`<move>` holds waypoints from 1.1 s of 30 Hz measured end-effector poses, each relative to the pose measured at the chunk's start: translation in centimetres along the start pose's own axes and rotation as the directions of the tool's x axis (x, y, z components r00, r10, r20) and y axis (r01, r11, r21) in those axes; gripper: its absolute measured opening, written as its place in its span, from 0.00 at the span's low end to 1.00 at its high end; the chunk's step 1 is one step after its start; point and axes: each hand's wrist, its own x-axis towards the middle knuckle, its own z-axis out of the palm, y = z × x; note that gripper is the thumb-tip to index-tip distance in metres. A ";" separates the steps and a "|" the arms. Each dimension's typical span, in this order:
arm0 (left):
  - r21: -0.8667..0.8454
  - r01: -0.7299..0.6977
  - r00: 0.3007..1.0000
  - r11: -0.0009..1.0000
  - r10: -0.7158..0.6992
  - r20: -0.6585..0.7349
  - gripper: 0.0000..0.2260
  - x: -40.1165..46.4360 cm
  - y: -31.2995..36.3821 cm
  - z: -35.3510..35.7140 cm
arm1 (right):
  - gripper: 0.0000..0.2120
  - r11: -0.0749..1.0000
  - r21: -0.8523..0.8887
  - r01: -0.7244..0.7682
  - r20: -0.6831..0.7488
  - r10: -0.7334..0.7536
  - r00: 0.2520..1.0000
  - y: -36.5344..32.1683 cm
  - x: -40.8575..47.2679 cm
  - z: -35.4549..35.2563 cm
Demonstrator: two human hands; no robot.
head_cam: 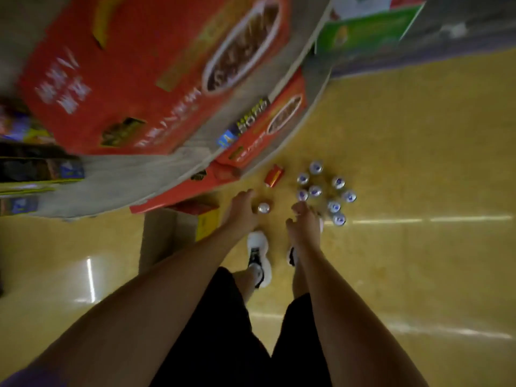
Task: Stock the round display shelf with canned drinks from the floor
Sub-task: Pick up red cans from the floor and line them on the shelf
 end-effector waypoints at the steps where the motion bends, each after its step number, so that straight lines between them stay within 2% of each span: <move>1: 0.011 -0.001 1.000 1.000 0.001 0.001 0.20 0.8 -0.7 1.4 | 0.17 1.000 0.000 0.000 0.010 0.000 1.000 1.2 0.7 1.3; 5: 0.062 0.018 0.998 0.998 -0.021 0.055 0.17 4.1 -4.4 7.1 | 0.16 0.999 0.018 -0.039 0.077 0.038 0.996 5.1 3.2 6.6; 11: 0.119 0.048 0.995 0.992 -0.058 0.085 0.21 9.5 -12.0 14.8 | 0.16 0.999 -0.023 -0.048 0.092 0.050 0.994 10.7 8.4 16.3; 17: 0.163 0.045 0.990 0.986 -0.066 0.127 0.19 16.2 -17.7 20.5 | 0.13 0.994 -0.006 -0.107 0.057 0.107 0.993 15.0 14.1 22.8; 21: 0.211 -0.046 0.989 0.976 0.015 0.147 0.22 21.0 -19.6 24.1 | 0.12 0.990 0.013 -0.137 0.033 0.137 0.990 17.5 18.2 25.9; 28: 0.276 -0.082 0.972 0.958 0.016 0.233 0.33 28.1 -20.8 29.2 | 0.17 0.991 -0.010 -0.132 -0.011 0.132 0.991 21.4 23.1 29.6; 33: 0.261 -0.014 0.973 0.965 -0.047 0.225 0.30 30.5 -20.8 31.3 | 0.18 0.994 -0.039 -0.104 0.046 0.106 0.993 22.9 24.6 31.3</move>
